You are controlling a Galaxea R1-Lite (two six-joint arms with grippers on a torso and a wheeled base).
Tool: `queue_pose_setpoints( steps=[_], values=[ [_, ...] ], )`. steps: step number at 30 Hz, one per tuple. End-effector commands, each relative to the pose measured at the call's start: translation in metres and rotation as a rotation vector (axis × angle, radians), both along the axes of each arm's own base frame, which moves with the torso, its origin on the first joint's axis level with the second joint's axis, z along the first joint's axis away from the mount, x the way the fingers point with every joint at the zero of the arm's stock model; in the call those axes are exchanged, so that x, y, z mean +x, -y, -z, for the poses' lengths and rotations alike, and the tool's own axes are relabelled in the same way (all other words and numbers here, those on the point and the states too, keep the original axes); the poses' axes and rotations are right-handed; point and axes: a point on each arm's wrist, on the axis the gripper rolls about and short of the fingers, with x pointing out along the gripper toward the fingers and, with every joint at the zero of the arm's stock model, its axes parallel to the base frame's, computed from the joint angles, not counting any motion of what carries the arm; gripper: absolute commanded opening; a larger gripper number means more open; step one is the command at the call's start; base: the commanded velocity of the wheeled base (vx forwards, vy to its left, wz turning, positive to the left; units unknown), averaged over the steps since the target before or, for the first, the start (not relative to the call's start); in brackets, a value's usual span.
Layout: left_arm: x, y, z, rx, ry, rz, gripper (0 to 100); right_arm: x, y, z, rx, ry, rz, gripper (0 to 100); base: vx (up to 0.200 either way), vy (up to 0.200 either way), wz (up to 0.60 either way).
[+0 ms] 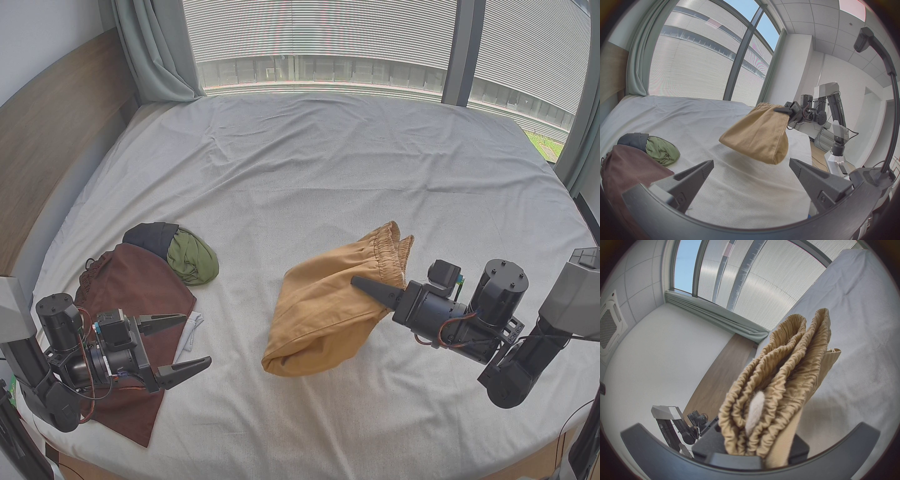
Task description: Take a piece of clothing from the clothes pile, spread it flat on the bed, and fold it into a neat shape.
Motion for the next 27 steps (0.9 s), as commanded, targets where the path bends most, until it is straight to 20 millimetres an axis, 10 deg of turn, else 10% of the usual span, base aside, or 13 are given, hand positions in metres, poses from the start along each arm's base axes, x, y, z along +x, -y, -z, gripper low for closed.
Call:
queue_pose_setpoints(
  steps=[1, 27],
  values=[
    [0.0, 0.0, 0.0, 0.0, 0.001, 0.0, 100, 0.006, -0.003, -0.014, 0.04, 0.043, 0.0, 0, 0.0, 0.0, 0.0],
    [0.001, 0.0, 0.0, -0.001, 0.002, -0.001, 100, 0.083, -0.027, -0.032, 0.126, 0.142, -0.004, 0, 0.0, 0.0, 0.0]
  ],
)
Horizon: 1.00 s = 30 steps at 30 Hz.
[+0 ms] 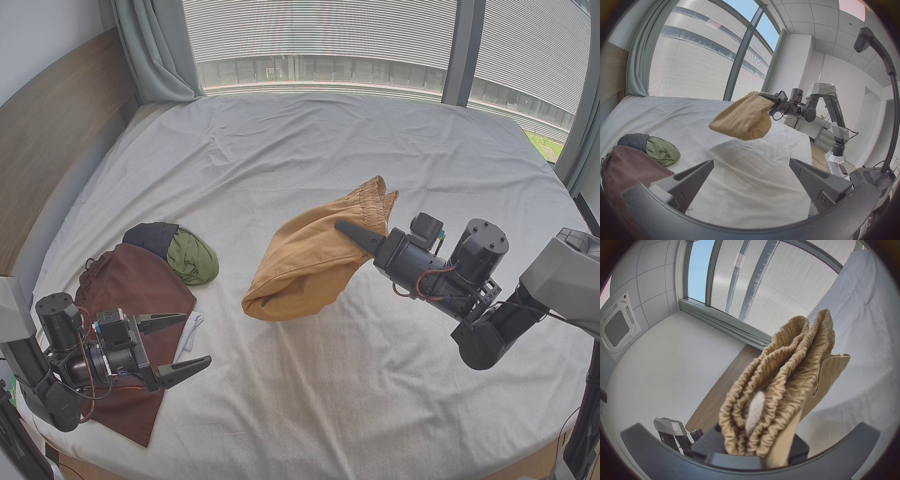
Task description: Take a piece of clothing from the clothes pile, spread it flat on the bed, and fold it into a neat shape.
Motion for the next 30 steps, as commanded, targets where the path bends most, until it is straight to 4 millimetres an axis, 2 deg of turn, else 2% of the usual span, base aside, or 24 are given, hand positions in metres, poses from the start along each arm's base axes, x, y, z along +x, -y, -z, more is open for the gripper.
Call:
queue_pose_setpoints(
  steps=[1, 6, 10, 11, 15, 22, 30],
  values=[
    [0.0, 0.0, 0.0, 0.0, -0.001, 0.0, 100, 0.029, -0.006, -0.001, 0.016, 0.003, 0.012, 0, 0.0, 0.0, 0.0],
    [0.0, -0.001, 0.001, -0.001, -0.004, -0.003, 100, 0.059, -0.013, -0.012, 0.044, 0.01, 0.008, 0, 0.0, 0.0, 0.0],
    [0.0, 0.0, 0.001, -0.001, -0.004, -0.002, 100, 0.074, -0.018, -0.014, 0.047, 0.013, 0.013, 0, 0.0, 0.0, 0.0],
    [0.0, -0.001, 0.001, -0.001, -0.004, -0.003, 100, 0.087, -0.017, -0.009, 0.049, 0.001, 0.023, 0, 0.0, 0.0, 0.0],
    [0.0, -0.001, 0.0, -0.003, -0.005, -0.002, 100, 0.109, -0.014, 0.007, 0.077, -0.044, 0.039, 0, 0.0, 0.0, 0.0],
    [0.001, -0.001, 0.001, -0.004, -0.006, -0.002, 100, 0.126, -0.007, 0.041, 0.065, -0.105, 0.063, 0, 0.0, 0.0, 0.0],
    [0.0, -0.001, 0.001, -0.005, -0.008, -0.001, 100, 0.129, -0.005, 0.046, 0.061, -0.114, 0.068, 0, 0.0, 0.0, 0.0]
  ],
)
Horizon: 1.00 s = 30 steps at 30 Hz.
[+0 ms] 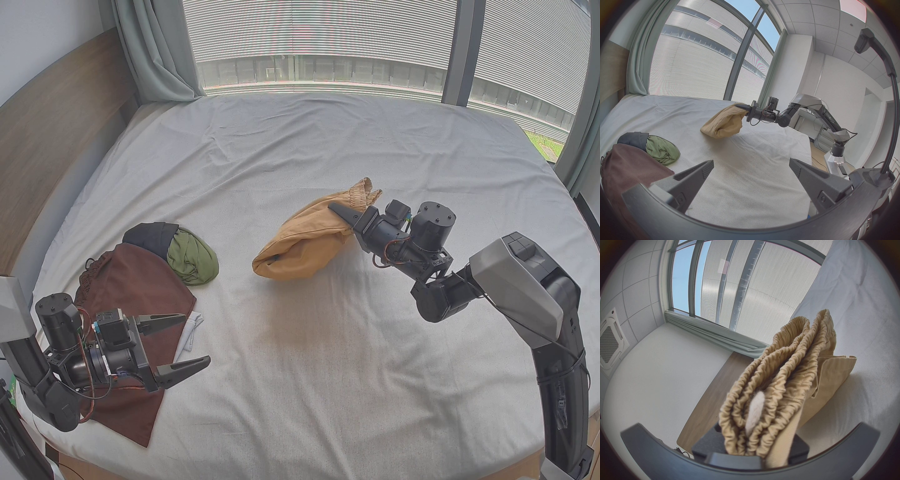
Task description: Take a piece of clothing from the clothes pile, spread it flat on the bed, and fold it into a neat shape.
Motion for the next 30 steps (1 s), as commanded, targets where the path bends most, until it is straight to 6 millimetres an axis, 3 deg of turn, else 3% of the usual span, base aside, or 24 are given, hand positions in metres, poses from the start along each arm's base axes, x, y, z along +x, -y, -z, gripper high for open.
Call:
queue_pose_setpoints(
  steps=[1, 15, 22, 30],
  values=[
    [0.0, 0.0, 0.0, -0.001, 0.0, 0.0, 100, 0.004, 0.0, 0.01, -0.01, -0.021, 0.002, 0, 0.0, 0.0, 0.0],
    [0.0, 0.0, 0.002, -0.001, -0.009, 0.006, 100, 0.024, 0.002, -0.036, 0.024, 0.066, 0.005, 0, 0.0, 0.0, 0.0],
    [0.0, 0.0, 0.003, -0.001, -0.014, 0.003, 100, 0.039, 0.005, -0.024, 0.041, 0.051, 0.014, 0, 0.0, 0.0, 0.0],
    [-0.001, -0.001, 0.004, -0.002, -0.022, 0.006, 100, 0.048, 0.007, 0.024, -0.01, -0.08, 0.029, 0, 0.0, 0.0, 0.0]
  ],
)
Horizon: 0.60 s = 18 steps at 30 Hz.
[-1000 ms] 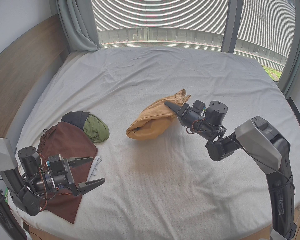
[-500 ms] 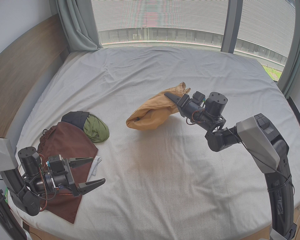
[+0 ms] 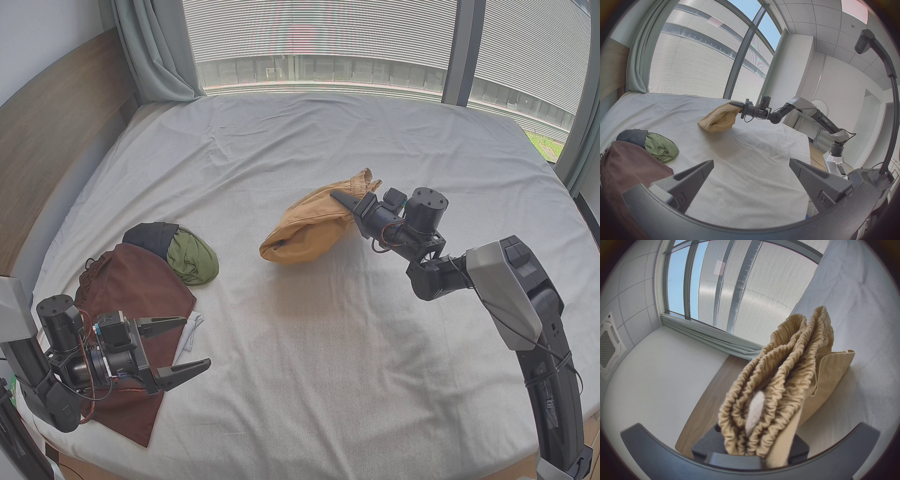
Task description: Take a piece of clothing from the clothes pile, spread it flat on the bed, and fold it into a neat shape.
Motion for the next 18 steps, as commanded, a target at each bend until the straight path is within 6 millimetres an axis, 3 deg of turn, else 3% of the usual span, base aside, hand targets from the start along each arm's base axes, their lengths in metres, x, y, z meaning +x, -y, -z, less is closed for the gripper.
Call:
queue_pose_setpoints(
  steps=[1, 11, 18],
  values=[
    [0.0, 0.0, 0.001, -0.001, -0.005, 0.003, 100, 0.006, 0.002, 0.039, -0.029, -0.075, 0.011, 0, 0.0, 0.0, 0.0],
    [0.0, 0.0, 0.001, -0.001, -0.005, 0.005, 100, -0.01, 0.007, 0.081, -0.125, -0.157, 0.026, 0, 0.0, 0.0, 0.0],
    [0.0, -0.001, 0.0, -0.002, 0.002, 0.002, 100, -0.016, 0.011, 0.097, -0.146, -0.202, 0.041, 0, 0.0, 0.0, 0.0]
  ],
)
